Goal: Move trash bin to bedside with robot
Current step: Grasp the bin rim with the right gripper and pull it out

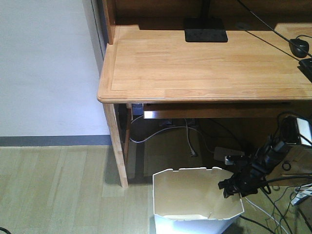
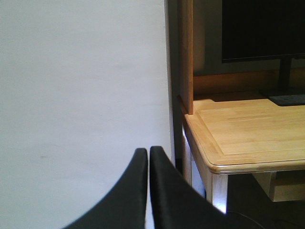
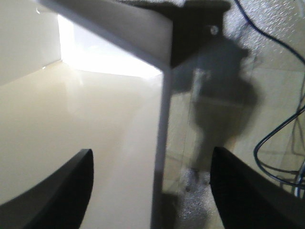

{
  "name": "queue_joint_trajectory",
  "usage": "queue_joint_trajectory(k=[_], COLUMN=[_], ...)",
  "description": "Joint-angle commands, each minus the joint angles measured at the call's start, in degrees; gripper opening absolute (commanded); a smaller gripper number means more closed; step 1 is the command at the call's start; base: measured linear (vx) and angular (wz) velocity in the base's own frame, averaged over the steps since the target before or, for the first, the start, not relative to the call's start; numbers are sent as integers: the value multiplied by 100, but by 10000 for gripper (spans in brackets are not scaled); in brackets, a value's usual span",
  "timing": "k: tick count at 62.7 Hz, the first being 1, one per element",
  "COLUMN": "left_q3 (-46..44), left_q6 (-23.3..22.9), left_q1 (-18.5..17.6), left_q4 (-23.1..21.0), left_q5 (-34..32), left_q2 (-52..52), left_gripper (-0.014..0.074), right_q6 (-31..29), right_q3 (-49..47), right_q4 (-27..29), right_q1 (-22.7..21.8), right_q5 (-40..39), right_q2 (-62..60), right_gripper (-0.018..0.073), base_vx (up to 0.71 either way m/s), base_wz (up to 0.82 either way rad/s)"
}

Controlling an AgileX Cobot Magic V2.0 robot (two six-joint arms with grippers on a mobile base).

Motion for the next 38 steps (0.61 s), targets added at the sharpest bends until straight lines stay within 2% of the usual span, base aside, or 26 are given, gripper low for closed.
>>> queue_joint_trajectory(k=[1, 6, 10, 19, 28, 38], left_q3=[67, 67, 67, 67, 67, 67], left_q6=[-79, -79, -79, -79, -79, -79], left_q1=[-36, -36, -36, -36, -36, -36], left_q4=[-54, -54, -54, -54, -54, -54], left_q5=[-425, -425, -425, -425, -425, -425], left_q2=[-43, -43, -43, -43, -43, -43], left_gripper=[-6, -6, -6, -6, -6, -6], right_q6=[-45, -19, -19, -19, -153, -757], right_q3=[-262, -426, -493, -555, -581, -581], right_q4=[65, 65, 64, 199, 464, 918], right_q1=[-22, -22, -22, -22, -30, -35], right_q5=[266, 448, 520, 623, 677, 824], right_q2=[-86, 40, 71, 71, 57, -105], right_gripper=[468, 402, 311, -4, -11, -8], base_vx=[0, 0, 0, 0, 0, 0], base_wz=[0, 0, 0, 0, 0, 0])
